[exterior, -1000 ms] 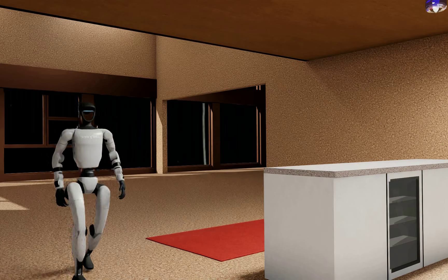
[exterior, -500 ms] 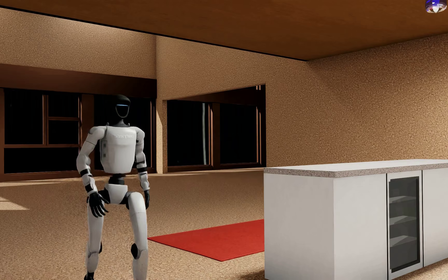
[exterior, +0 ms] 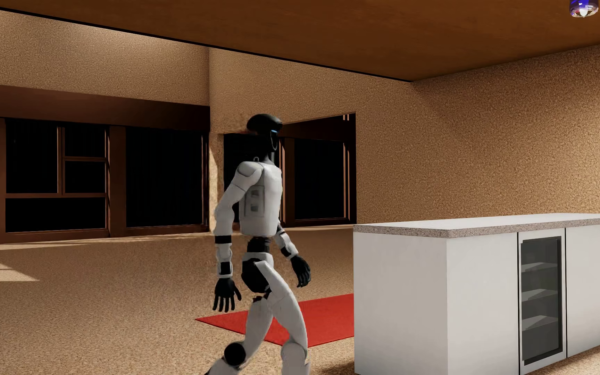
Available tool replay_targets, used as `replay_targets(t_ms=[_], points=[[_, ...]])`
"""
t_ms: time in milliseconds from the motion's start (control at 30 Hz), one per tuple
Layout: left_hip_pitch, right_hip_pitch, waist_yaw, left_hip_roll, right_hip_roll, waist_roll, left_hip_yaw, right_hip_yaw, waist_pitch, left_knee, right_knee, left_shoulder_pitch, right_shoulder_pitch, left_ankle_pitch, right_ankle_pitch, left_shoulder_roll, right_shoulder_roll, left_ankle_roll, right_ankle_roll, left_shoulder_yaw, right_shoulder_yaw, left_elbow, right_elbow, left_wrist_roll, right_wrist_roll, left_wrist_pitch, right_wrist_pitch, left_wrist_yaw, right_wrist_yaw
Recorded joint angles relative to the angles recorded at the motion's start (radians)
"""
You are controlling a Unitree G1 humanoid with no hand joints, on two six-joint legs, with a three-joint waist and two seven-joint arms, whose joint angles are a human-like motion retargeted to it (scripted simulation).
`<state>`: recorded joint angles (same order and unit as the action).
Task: Go around the counter
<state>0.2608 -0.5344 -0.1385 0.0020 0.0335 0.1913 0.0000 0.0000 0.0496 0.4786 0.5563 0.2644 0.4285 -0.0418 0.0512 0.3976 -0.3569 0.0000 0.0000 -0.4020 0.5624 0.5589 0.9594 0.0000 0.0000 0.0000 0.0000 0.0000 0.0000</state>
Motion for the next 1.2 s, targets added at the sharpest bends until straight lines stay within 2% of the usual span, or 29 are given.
replay_targets(t_ms=[33,67,100,167,200,233,300,333,367,433,500,533,600,633,700,733,800,833,867,900,933,967,1000,1033,1067,1100,1133,1167,1200], points=[[0.028,-0.04,-0.022,0.035,-0.023,-0.012,0.0,0.0,-0.012,0.005,-0.083,-0.005,0.0,0.049,-0.198,0.013,0.01,0.0,0.0,0.018,-0.006,-0.054,0.009,0.0,0.0,0.0,0.0,0.0,0.0],[0.062,-0.062,-0.049,0.076,-0.039,-0.014,0.0,0.0,-0.009,0.021,-0.096,-0.008,-0.003,0.118,-0.304,0.015,0.007,0.0,0.0,0.031,-0.008,-0.081,0.002,0.0,0.0,0.0,0.0,0.0,0.0],[0.092,-0.086,-0.068,0.112,-0.035,-0.009,0.0,0.0,-0.009,0.044,-0.068,-0.004,-0.009,0.216,-0.261,0.009,0.0,0.0,0.0,0.041,-0.016,-0.075,0.002,0.0,0.0,0.0,0.0,0.0,0.0],[0.057,-0.15,-0.037,0.157,0.032,0.017,0.0,0.0,-0.048,0.198,0.068,0.029,-0.042,0.477,0.072,-0.019,-0.015,0.0,0.0,0.044,-0.023,0.024,0.028,0.0,0.0,0.0,0.0,0.0,0.0],[-0.019,-0.143,-0.005,0.168,0.077,0.032,0.0,0.0,-0.047,0.364,0.168,0.039,-0.068,0.529,0.148,-0.033,-0.023,0.0,0.0,0.032,-0.028,0.102,0.041,0.0,0.0,0.0,0.0,0.0,0.0],[-0.122,-0.076,0.028,0.165,0.124,0.039,0.0,0.0,-0.021,0.574,0.222,0.035,-0.105,0.403,0.134,-0.04,-0.034,0.0,0.0,0.005,-0.033,0.177,0.045,0.0,0.0,0.0,0.0,0.0,0.0],[-0.346,0.186,0.112,0.132,0.169,0.013,0.0,0.0,0.025,0.864,0.133,0.039,-0.186,-0.053,0.039,-0.036,-0.052,0.0,0.0,-0.051,-0.05,0.281,0.028,0.0,0.0,0.0,0.0,0.0,0.0],[-0.444,0.328,0.171,0.108,0.161,-0.014,0.0,0.0,0.038,0.871,0.064,0.059,-0.213,-0.191,-0.034,-0.025,-0.069,0.0,0.0,-0.065,-0.045,0.307,-0.018,0.0,0.0,0.0,0.0,0.0,0.0],[-0.513,0.475,0.235,0.093,0.144,-0.038,0.0,0.0,0.056,0.786,-0.01,0.083,-0.232,-0.251,-0.113,-0.01,-0.089,0.0,0.0,-0.072,-0.049,0.328,-0.083,0.0,0.0,0.0,0.0,0.0,0.0],[-0.657,0.681,0.341,0.098,0.107,-0.073,0.0,0.0,0.055,0.493,-0.121,0.125,-0.304,-0.242,-0.273,0.014,-0.102,0.0,0.0,-0.043,-0.113,0.361,-0.147,0.0,0.0,0.0,0.0,0.0,0.0],[-0.737,0.81,0.422,0.13,0.086,-0.079,0.0,0.0,0.035,0.119,-0.161,0.144,-0.395,-0.184,-0.389,0.026,-0.121,0.0,0.0,-0.017,-0.149,0.397,-0.215,0.0,0.0,0.0,0.0,0.0,0.0],[-0.772,0.858,0.453,0.151,0.075,-0.079,0.0,0.0,0.024,0.019,-0.154,0.155,-0.43,-0.191,-0.409,0.03,-0.129,0.0,0.0,-0.004,-0.164,0.413,-0.241,0.0,0.0,0.0,0.0,0.0,0.0],[-0.822,0.946,0.513,0.169,0.007,-0.1,0.0,0.0,0.03,0.111,-0.085,0.178,-0.442,-0.194,-0.341,0.034,-0.123,0.0,0.0,0.008,-0.204,0.446,-0.292,0.0,0.0,0.0,0.0,0.0,0.0],[-0.839,0.949,0.524,0.155,-0.023,-0.12,0.0,0.0,0.019,0.22,0.012,0.186,-0.421,-0.155,-0.226,0.031,-0.103,0.0,0.0,0.006,-0.219,0.475,-0.3,0.0,0.0,0.0,0.0,0.0,0.0],[-0.801,0.839,0.477,0.074,-0.062,-0.169,0.0,0.0,0.02,0.394,0.383,0.177,-0.354,-0.118,0.115,0.019,-0.054,0.0,0.0,-0.013,-0.212,0.528,-0.266,0.0,0.0,0.0,0.0,0.0,0.0],[-0.712,0.749,0.433,0.022,-0.061,-0.177,0.0,0.0,0.047,0.4,0.607,0.165,-0.324,-0.158,0.169,0.009,-0.044,0.0,0.0,-0.006,-0.179,0.513,-0.245,0.0,0.0,0.0,0.0,0.0,0.0],[-0.514,0.511,0.33,-0.006,-0.003,-0.155,0.0,0.0,0.062,0.306,0.848,0.141,-0.278,-0.197,0.035,-0.018,-0.004,0.0,0.0,0.018,-0.114,0.425,-0.143,0.0,0.0,0.0,0.0,0.0,0.0],[-0.408,0.403,0.264,0.002,0.038,-0.129,0.0,0.0,0.06,0.232,0.801,0.133,-0.229,-0.198,0.035,-0.032,0.013,0.0,0.0,0.04,-0.123,0.353,-0.103,0.0,0.0,0.0,0.0,0.0,0.0],[-0.302,0.319,0.195,0.007,0.058,-0.113,0.0,0.0,0.061,0.159,0.655,0.124,-0.183,-0.199,0.093,-0.036,0.014,0.0,0.0,0.056,-0.086,0.27,-0.066,0.0,0.0,0.0,0.0,0.0,0.0],[-0.209,0.249,0.134,0.023,0.072,-0.099,0.0,0.0,0.059,0.101,0.445,0.106,-0.14,-0.203,0.166,-0.035,0.012,0.0,0.0,0.065,-0.051,0.187,-0.033,0.0,0.0,0.0,0.0,0.0,0.0],[-0.138,0.193,0.085,0.037,0.069,-0.094,0.0,0.0,0.056,0.064,0.223,0.074,-0.102,-0.216,0.171,-0.03,0.008,0.0,0.0,0.068,-0.03,0.113,-0.003,0.0,0.0,0.0,0.0,0.0,0.0],[-0.082,0.15,0.044,0.041,0.052,-0.1,0.0,0.0,0.049,0.044,0.036,0.03,-0.079,-0.241,0.027,-0.018,0.0,0.0,0.0,0.07,0.026,0.049,0.028,0.0,0.0,0.0,0.0,0.0,0.0],[-0.029,0.119,0.007,0.048,0.033,-0.107,0.0,0.0,0.044,0.038,-0.069,-0.012,-0.058,-0.276,-0.225,-0.006,-0.014,0.0,0.0,0.077,0.106,0.0,0.052,0.0,0.0,0.0,0.0,0.0,0.0],[0.02,0.084,-0.034,0.059,0.006,-0.112,0.0,0.0,0.042,0.045,-0.083,-0.042,-0.028,-0.304,-0.398,-0.001,-0.022,0.0,0.0,0.099,0.137,-0.04,0.062,0.0,0.0,0.0,0.0,0.0,0.0],[0.07,0.052,-0.068,0.073,-0.012,-0.109,0.0,0.0,0.048,0.055,-0.075,-0.06,-0.005,-0.301,-0.389,-0.003,-0.027,0.0,0.0,0.128,0.162,-0.06,0.078,0.0,0.0,0.0,0.0,0.0,0.0],[0.109,0.022,-0.089,0.099,-0.002,-0.097,0.0,0.0,0.05,0.088,-0.055,-0.058,0.013,-0.242,-0.231,-0.011,-0.029,0.0,0.0,0.156,0.175,-0.065,0.098,0.0,0.0,0.0,0.0,0.0,0.0],[0.104,-0.006,-0.095,0.13,0.026,-0.079,0.0,0.0,0.031,0.164,-0.007,-0.042,0.028,-0.123,-0.004,-0.022,-0.025,0.0,0.0,0.174,0.169,-0.052,0.116,0.0,0.0,0.0,0.0,0.0,0.0],[0.07,-0.012,-0.075,0.163,0.075,-0.05,0.0,0.0,0.011,0.289,0.054,-0.02,0.038,0.035,0.161,-0.035,-0.018,0.0,0.0,0.176,0.164,-0.019,0.136,0.0,0.0,0.0,0.0,0.0,0.0],[0.021,0.023,-0.036,0.187,0.13,-0.022,0.0,0.0,0.018,0.459,0.121,-0.001,0.032,0.169,0.198,-0.05,-0.02,0.0,0.0,0.155,0.177,0.038,0.142,0.0,0.0,0.0,0.0,0.0,0.0]])
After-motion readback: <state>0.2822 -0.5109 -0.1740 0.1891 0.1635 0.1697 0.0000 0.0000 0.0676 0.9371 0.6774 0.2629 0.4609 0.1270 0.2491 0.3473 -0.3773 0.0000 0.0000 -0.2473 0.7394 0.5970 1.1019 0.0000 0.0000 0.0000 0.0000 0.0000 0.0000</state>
